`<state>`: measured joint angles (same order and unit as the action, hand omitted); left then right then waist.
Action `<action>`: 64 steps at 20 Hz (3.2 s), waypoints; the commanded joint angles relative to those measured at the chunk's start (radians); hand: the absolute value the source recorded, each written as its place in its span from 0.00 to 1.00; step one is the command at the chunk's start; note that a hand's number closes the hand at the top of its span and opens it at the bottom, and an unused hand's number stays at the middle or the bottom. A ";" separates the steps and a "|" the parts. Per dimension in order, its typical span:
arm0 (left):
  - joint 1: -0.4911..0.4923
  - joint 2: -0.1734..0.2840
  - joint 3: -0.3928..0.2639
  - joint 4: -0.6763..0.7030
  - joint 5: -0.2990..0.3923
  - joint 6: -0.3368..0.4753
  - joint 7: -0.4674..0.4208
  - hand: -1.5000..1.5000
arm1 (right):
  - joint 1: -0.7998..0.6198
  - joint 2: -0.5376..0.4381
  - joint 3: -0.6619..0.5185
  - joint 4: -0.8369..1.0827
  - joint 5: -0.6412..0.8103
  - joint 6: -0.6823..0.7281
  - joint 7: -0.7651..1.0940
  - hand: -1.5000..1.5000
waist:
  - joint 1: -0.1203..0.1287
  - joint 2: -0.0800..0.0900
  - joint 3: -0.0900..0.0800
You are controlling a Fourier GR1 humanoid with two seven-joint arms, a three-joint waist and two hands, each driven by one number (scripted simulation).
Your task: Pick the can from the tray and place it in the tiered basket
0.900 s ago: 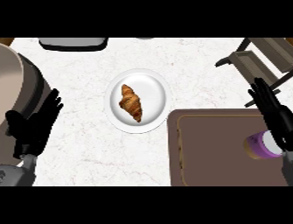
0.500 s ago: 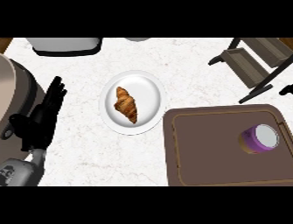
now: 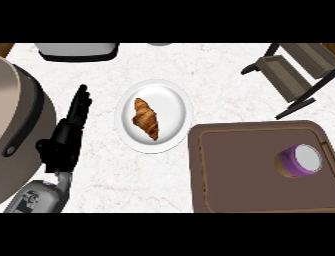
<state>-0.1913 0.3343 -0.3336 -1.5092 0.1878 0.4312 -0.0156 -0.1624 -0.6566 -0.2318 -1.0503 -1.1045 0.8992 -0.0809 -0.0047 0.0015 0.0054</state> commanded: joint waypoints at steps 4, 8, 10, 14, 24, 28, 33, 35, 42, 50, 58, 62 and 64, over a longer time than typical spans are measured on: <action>0.029 -0.006 -0.003 -0.013 -0.022 0.017 -0.012 0.50 | 0.047 -0.274 -0.158 -0.004 0.176 0.253 -0.033 0.00 | -0.011 -0.003 -0.002; 0.011 -0.002 0.002 -0.014 -0.022 0.015 0.005 0.50 | 0.008 -0.409 -0.214 -0.204 0.369 0.233 -0.016 0.00 | -0.026 -0.011 -0.003; 0.028 -0.008 -0.008 -0.028 -0.023 0.017 0.005 0.50 | -0.003 -0.434 -0.242 -0.301 0.479 0.213 -0.019 0.00 | -0.020 -0.014 -0.002; 0.038 -0.018 0.001 -0.009 -0.031 0.028 -0.023 0.50 | -0.009 -0.444 -0.267 -0.524 0.677 0.168 -0.016 0.00 | -0.020 -0.009 -0.003; -0.034 -0.033 0.044 0.040 -0.050 -0.038 0.000 0.50 | 0.090 -0.255 -0.215 -0.835 0.998 0.083 -0.003 0.00 | 0.000 -0.001 -0.005; 0.013 -0.104 0.012 0.053 -0.113 0.000 -0.052 0.50 | 0.115 -0.209 -0.212 -0.898 1.042 0.101 0.001 0.00 | 0.001 -0.001 -0.005; -0.028 -0.101 0.034 0.019 -0.113 -0.027 0.039 0.50 | 0.132 -0.214 -0.153 -0.936 1.110 0.133 0.044 0.00 | 0.005 -0.001 -0.005; 0.032 -0.056 0.076 -0.003 -0.096 -0.062 -0.007 0.50 | 0.153 -0.218 -0.160 -0.935 1.158 0.148 0.023 0.00 | 0.007 -0.001 -0.005; -0.028 -0.122 0.083 0.031 -0.132 -0.075 0.034 0.50 | 0.169 -0.205 -0.153 -0.963 1.246 0.159 0.040 0.00 | 0.002 -0.001 -0.005; 0.064 -0.153 0.069 -0.032 -0.190 -0.071 0.029 0.50 | 0.253 -0.171 -0.151 -1.043 1.456 0.084 -0.086 0.00 | 0.001 -0.003 -0.005; 0.051 -0.135 0.135 -0.009 -0.170 -0.126 0.006 0.50 | 0.286 -0.210 -0.031 -0.985 1.649 -0.082 -0.313 0.00 | -0.001 -0.002 -0.004; 0.027 -0.169 0.143 0.045 -0.200 -0.125 -0.019 0.50 | 0.273 -0.201 -0.042 -1.013 1.682 -0.104 -0.299 0.00 | -0.004 -0.003 -0.005; 0.049 -0.153 0.159 -0.046 -0.188 -0.150 0.053 0.50 | 0.219 -0.190 -0.039 -0.953 1.696 -0.087 -0.291 0.00 | 0.004 -0.002 -0.005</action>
<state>-0.1579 0.1718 -0.2071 -1.5277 -0.0076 0.3122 0.0223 0.0627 -0.8530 -0.2491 -2.0120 0.5523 0.7811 -0.2995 -0.0008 -0.0002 0.0005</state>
